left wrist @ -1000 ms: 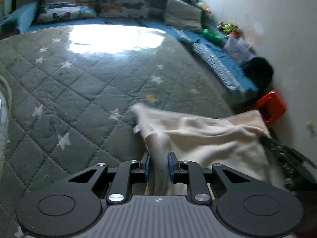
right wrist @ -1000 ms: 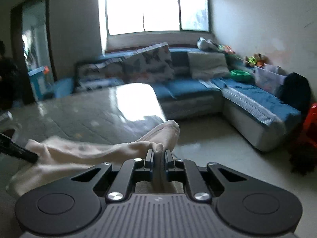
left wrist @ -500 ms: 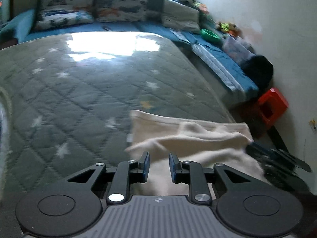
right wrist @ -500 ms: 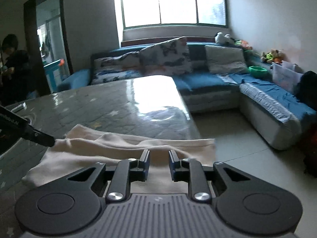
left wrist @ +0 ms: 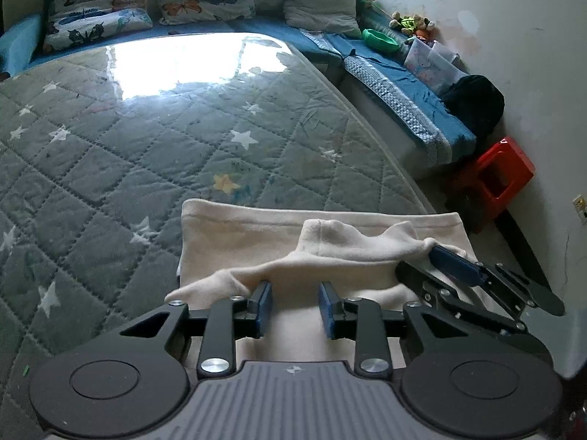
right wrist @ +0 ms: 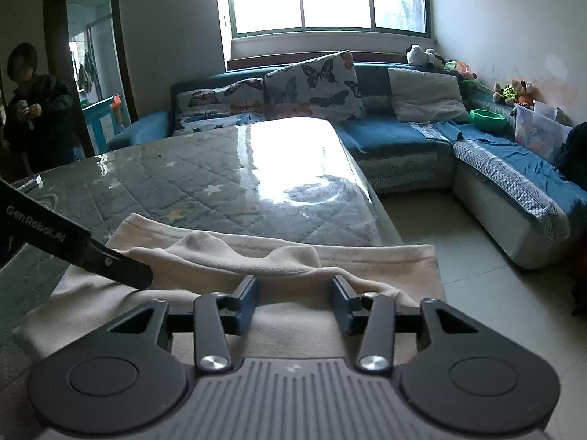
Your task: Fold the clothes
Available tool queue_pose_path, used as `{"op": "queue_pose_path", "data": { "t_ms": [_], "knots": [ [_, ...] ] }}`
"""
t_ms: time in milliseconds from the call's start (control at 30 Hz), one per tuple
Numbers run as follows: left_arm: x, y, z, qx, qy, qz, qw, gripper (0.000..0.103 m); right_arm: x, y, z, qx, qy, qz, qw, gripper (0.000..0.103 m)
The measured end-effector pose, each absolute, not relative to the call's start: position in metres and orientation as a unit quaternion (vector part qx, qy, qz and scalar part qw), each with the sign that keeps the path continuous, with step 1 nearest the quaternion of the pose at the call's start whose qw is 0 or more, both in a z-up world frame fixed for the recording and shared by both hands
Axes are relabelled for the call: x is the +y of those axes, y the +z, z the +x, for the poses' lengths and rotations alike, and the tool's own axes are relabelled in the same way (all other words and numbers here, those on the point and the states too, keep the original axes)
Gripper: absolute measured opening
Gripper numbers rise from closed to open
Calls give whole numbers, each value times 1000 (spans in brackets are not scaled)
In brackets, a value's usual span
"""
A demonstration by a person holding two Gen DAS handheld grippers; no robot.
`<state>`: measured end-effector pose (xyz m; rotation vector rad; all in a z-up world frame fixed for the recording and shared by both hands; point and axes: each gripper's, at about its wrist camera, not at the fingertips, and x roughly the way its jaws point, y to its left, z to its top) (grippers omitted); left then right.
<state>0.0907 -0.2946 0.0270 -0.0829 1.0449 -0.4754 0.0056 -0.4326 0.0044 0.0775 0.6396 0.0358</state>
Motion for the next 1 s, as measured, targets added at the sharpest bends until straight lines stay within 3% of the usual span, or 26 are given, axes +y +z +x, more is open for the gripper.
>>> {"op": "queue_pose_path", "data": {
  "t_ms": [100,433,933,1000],
  "knots": [
    [-293,30,87,491,-228,-44,840,43,-429,10,-1,310,22,32,950,59],
    [-291,43,51,467,-234,-19,853,56,-411,15,-39,299,30,27,953,83],
    [-268,26,18,476,-197,-4,857,82,-407,9,-84,302,5,41,953,100],
    [-264,24,14,476,-193,-8,858,90,-404,11,-87,299,1,43,953,103]
  ]
}}
